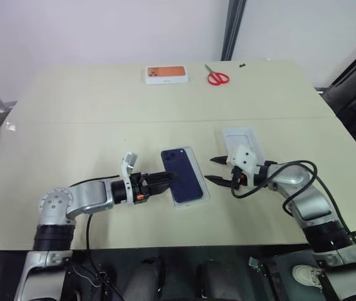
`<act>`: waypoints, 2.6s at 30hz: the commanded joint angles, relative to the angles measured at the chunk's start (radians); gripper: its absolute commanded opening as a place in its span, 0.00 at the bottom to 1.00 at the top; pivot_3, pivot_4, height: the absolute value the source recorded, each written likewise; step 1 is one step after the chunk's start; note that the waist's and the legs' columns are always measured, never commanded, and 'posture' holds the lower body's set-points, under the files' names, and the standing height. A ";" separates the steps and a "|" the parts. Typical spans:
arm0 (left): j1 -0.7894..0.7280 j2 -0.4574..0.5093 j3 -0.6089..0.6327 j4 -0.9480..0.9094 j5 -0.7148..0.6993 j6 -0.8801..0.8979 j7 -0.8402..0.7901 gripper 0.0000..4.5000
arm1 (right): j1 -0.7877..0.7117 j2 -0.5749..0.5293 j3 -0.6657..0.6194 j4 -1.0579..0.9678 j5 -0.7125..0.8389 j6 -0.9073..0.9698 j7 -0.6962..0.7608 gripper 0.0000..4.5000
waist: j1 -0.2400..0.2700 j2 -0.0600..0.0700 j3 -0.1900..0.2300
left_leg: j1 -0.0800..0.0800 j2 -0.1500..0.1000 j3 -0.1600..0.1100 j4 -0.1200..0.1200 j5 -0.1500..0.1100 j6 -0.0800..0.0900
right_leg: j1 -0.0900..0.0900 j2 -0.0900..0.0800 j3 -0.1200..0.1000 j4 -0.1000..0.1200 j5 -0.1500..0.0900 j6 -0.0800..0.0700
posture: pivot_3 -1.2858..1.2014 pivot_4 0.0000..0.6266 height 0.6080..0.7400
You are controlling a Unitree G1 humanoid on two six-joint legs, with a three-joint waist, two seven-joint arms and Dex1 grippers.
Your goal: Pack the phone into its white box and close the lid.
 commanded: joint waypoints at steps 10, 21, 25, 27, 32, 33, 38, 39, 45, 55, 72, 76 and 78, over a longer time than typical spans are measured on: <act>-0.055 0.032 -0.041 -0.032 0.036 -0.037 -0.052 0.91 | -0.012 0.007 -0.015 -0.012 0.006 -0.010 -0.006 0.66 | -0.001 0.000 0.000 | 0.000 0.000 0.000 0.000 0.000 0.000 | 0.000 0.000 0.000 0.000 0.000 0.000 | 0.52 0.24 0.95; -0.058 0.242 -0.075 -0.114 0.612 -0.199 -0.451 0.06 | -0.024 -0.008 -0.039 0.007 0.008 -0.020 -0.005 0.00 | 0.001 0.001 0.001 | 0.000 0.000 0.000 -0.001 0.000 0.000 | 0.000 0.000 0.000 -0.001 0.000 0.000 | 0.52 0.24 0.95; -0.049 0.211 -0.179 -0.115 0.822 -0.266 -0.511 0.02 | -0.029 0.011 0.021 0.028 -0.058 -0.054 -0.026 0.00 | 0.003 0.001 0.001 | 0.000 -0.001 0.000 -0.001 0.000 0.000 | 0.000 -0.001 0.000 -0.001 0.000 0.000 | 0.52 0.24 0.95; -0.059 0.154 -0.177 -0.098 0.846 -0.258 -0.514 0.02 | -0.030 0.012 0.061 0.063 -0.123 -0.090 -0.050 0.00 | 0.002 0.001 0.001 | 0.000 -0.001 0.000 -0.002 0.000 0.000 | 0.000 -0.001 0.000 -0.001 0.000 0.000 | 0.52 0.24 0.95; -0.086 0.052 -0.220 -0.093 0.949 -0.257 -0.560 0.02 | -0.034 0.035 0.082 0.083 -0.152 -0.121 -0.067 0.00 | 0.000 0.001 0.000 | 0.000 0.000 0.000 -0.001 0.000 0.000 | 0.000 -0.001 0.000 -0.001 0.000 0.000 | 0.52 0.24 0.95; -0.098 0.028 -0.232 -0.076 0.973 -0.259 -0.569 0.02 | -0.037 0.038 0.081 0.085 -0.153 -0.122 -0.067 0.00 | 0.002 0.001 0.000 | 0.000 -0.001 0.000 -0.001 0.000 0.000 | 0.001 -0.001 0.000 -0.001 0.000 0.000 | 0.52 0.24 0.95; -0.175 -0.084 -0.240 0.014 1.067 -0.286 -0.606 0.02 | -0.070 0.049 0.035 0.111 -0.137 -0.112 -0.083 0.00 | 0.006 0.001 0.000 | 0.000 -0.001 0.000 0.000 0.000 0.000 | 0.001 -0.001 -0.001 -0.001 0.000 0.000 | 0.52 0.24 0.95; -0.186 -0.097 -0.241 0.028 1.086 -0.293 -0.614 0.02 | -0.076 0.050 0.029 0.117 -0.135 -0.112 -0.085 0.00 | 0.008 0.001 0.000 | 0.000 -0.001 0.000 0.000 0.000 0.000 | 0.001 -0.001 -0.001 -0.001 0.000 0.000 | 0.52 0.24 0.95; -0.245 -0.181 -0.236 0.094 1.160 -0.307 -0.656 0.02 | -0.087 0.029 0.005 0.153 -0.144 -0.126 -0.087 0.00 | 0.020 0.001 0.000 | 0.000 -0.001 0.000 0.000 0.000 0.000 | 0.001 -0.001 -0.001 -0.001 0.000 0.000 | 0.52 0.24 0.95; -0.333 -0.250 -0.207 0.257 1.287 -0.381 -0.737 0.02 | -0.061 0.000 -0.009 0.137 -0.141 -0.119 -0.082 0.00 | 0.019 0.001 0.000 | 0.000 -0.001 0.000 0.001 0.000 0.000 | 0.001 -0.001 -0.001 -0.001 0.000 0.000 | 0.52 0.24 0.95; -0.317 -0.328 -0.211 0.233 1.354 -0.358 -0.775 0.02 | -0.046 -0.050 -0.047 0.120 -0.131 -0.105 -0.065 0.00 | 0.024 0.001 0.000 | 0.000 -0.001 0.000 0.001 0.000 0.000 | 0.002 -0.001 -0.001 -0.001 0.000 0.000 | 0.52 0.24 0.95; -0.329 -0.362 -0.226 0.247 1.375 -0.367 -0.779 0.02 | -0.014 -0.082 -0.071 0.101 -0.122 -0.097 -0.056 0.00 | 0.024 0.000 0.000 | 0.000 -0.001 0.000 0.001 0.000 0.000 | 0.002 -0.001 -0.001 -0.001 0.000 0.000 | 0.52 0.24 0.95; -0.330 -0.376 -0.229 0.245 1.382 -0.365 -0.786 0.02 | -0.007 -0.092 -0.082 0.100 -0.123 -0.092 -0.063 0.00 | 0.024 0.000 0.001 | 0.000 -0.002 0.000 0.001 0.000 0.001 | 0.002 -0.001 -0.001 -0.001 0.000 0.000 | 0.52 0.24 0.95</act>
